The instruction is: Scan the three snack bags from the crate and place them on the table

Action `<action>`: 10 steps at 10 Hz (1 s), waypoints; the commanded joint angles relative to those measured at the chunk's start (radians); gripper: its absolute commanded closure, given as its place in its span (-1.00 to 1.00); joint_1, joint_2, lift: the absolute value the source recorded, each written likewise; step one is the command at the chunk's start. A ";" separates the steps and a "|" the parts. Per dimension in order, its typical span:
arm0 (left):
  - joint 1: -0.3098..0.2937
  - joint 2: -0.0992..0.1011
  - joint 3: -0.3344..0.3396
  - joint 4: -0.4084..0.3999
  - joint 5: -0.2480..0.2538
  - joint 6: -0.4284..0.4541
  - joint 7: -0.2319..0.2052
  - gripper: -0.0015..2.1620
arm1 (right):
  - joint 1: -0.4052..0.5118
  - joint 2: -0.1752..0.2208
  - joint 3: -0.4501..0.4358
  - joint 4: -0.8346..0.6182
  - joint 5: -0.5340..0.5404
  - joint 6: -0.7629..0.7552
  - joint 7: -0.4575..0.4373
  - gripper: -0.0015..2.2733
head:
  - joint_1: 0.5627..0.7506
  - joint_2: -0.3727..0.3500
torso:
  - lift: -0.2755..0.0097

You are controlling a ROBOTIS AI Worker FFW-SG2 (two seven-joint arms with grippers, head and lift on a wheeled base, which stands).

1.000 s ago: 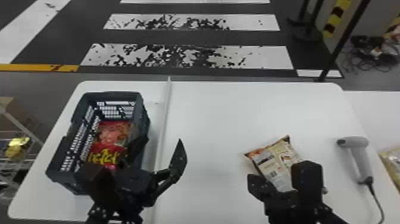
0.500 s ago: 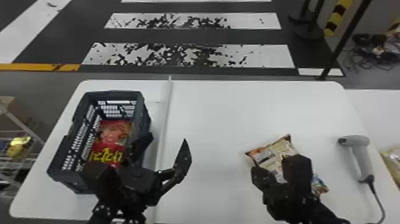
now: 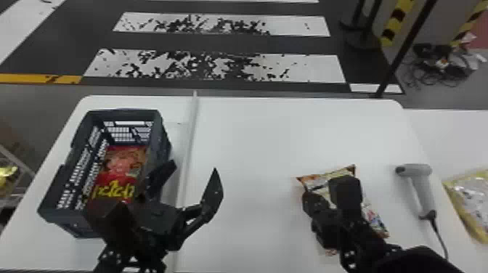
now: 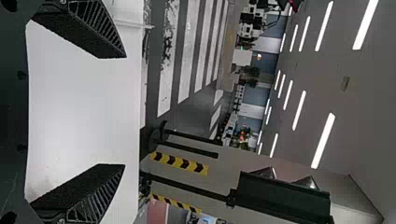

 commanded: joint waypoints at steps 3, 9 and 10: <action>-0.001 0.000 0.000 0.000 0.000 0.000 0.001 -0.97 | -0.054 0.000 -0.038 0.042 -0.004 0.016 -0.006 0.56 | 0.41 -0.11 | 0.50; -0.041 -0.005 -0.020 0.041 0.000 0.009 0.009 -0.97 | 0.144 -0.006 -0.090 -0.191 -0.089 -0.003 0.026 0.56 | 0.41 -0.15 | 0.50; -0.041 -0.005 -0.020 0.044 0.000 0.006 0.009 -0.97 | 0.147 -0.006 -0.100 -0.191 -0.089 -0.003 0.026 0.56 | 0.41 -0.17 | 0.50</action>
